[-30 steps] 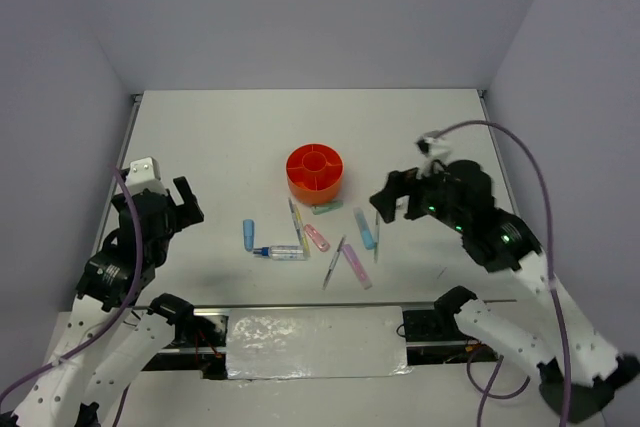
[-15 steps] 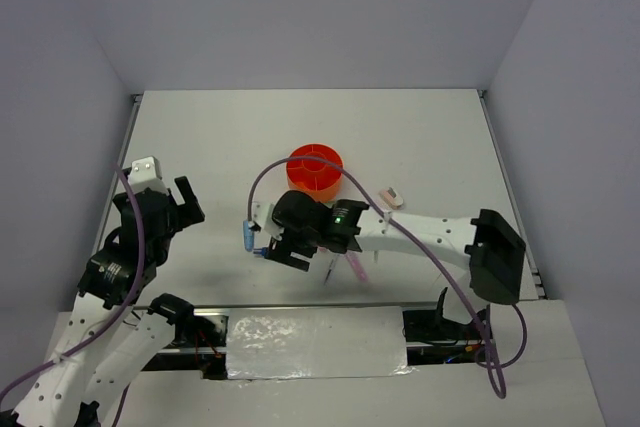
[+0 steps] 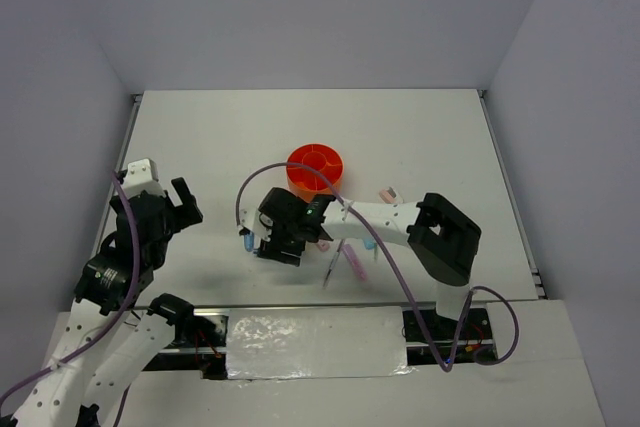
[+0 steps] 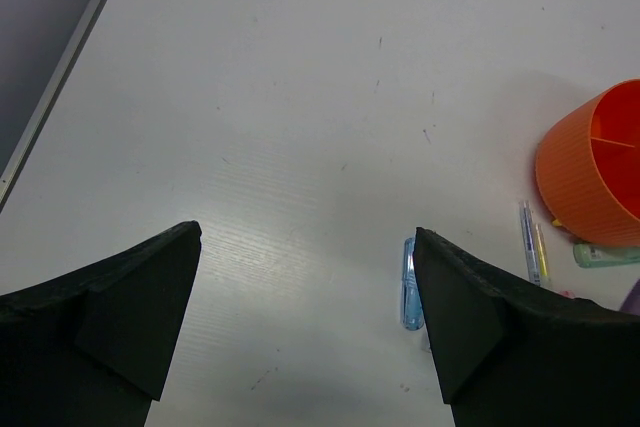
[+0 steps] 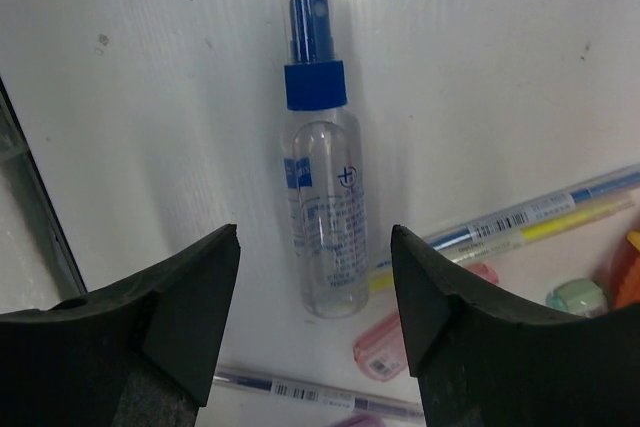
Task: Sort the stationery into containers
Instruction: Pick up the stationery from the center of the board.
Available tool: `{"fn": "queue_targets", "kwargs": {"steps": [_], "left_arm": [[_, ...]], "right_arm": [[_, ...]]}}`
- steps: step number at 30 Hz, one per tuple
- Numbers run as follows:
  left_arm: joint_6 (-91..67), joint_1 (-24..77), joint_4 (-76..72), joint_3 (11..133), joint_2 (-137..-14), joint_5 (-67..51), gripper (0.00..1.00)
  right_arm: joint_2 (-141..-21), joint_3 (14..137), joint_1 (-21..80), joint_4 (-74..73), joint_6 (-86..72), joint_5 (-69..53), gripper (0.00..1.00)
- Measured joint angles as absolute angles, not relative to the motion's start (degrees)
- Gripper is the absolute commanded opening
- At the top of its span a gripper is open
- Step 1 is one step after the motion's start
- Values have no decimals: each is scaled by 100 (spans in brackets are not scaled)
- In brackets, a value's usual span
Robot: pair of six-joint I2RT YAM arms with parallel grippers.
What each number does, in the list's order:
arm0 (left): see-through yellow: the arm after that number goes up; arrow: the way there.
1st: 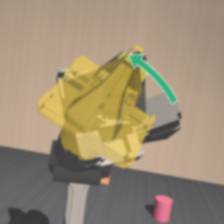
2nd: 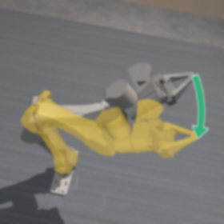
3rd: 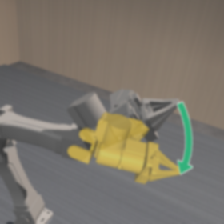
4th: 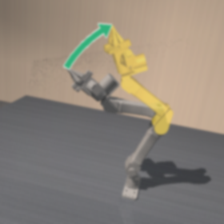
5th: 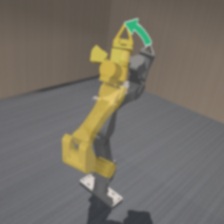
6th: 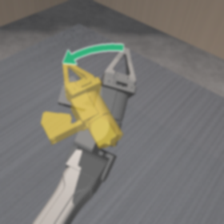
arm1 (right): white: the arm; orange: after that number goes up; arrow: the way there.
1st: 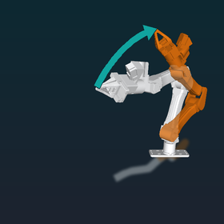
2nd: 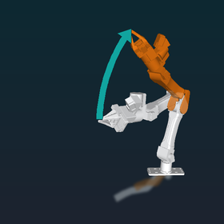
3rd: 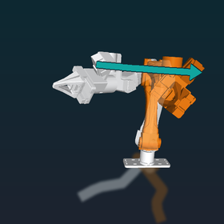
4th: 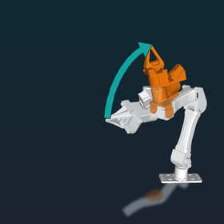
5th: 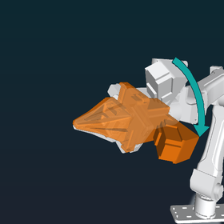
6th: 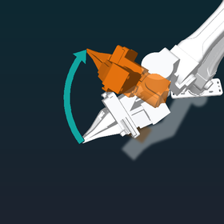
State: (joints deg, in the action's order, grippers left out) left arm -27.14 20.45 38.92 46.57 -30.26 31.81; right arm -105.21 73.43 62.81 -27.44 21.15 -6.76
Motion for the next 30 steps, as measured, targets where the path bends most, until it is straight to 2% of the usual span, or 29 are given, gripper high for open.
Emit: {"fn": "queue_targets", "kwargs": {"steps": [4, 10, 14, 16, 21, 24, 25, 29, 30], "left_arm": [[-2714, 2045, 3892, 4657, -3009, 3181, 99], [-2714, 2045, 3892, 4657, -3009, 3181, 99], [-2711, 2045, 3892, 4657, -3006, 3181, 99], [-2714, 2045, 3892, 4657, -3006, 3181, 99], [-2714, 2045, 3892, 4657, -3006, 3181, 99], [-2714, 2045, 3892, 4657, -3006, 3181, 99], [-2714, 2045, 3892, 4657, -3006, 3183, 99], [-2716, 2045, 3896, 4661, -2991, 3201, 99], [-2716, 2045, 3898, 4661, -2971, 3210, 99]], "right_arm": [[-10737, 7341, 6283, -2574, 2117, -832, 57], [-10844, 7223, 6285, -2274, 2060, -987, 46], [-10838, 6982, 6292, -1953, 1977, -1015, 47], [-10836, 6897, 6307, -1837, 1922, -1011, 52], [-10836, 6777, 6477, -1739, 1850, -805, 48], [-10825, 6735, 6626, -1614, 1815, -644, 32], [-10805, 6705, 6667, -1551, 1776, -602, 23], [-10665, 6541, 6779, -1431, 1664, -504, 9], [-10562, 6473, 6796, -1415, 1608, -502, 9]]}}
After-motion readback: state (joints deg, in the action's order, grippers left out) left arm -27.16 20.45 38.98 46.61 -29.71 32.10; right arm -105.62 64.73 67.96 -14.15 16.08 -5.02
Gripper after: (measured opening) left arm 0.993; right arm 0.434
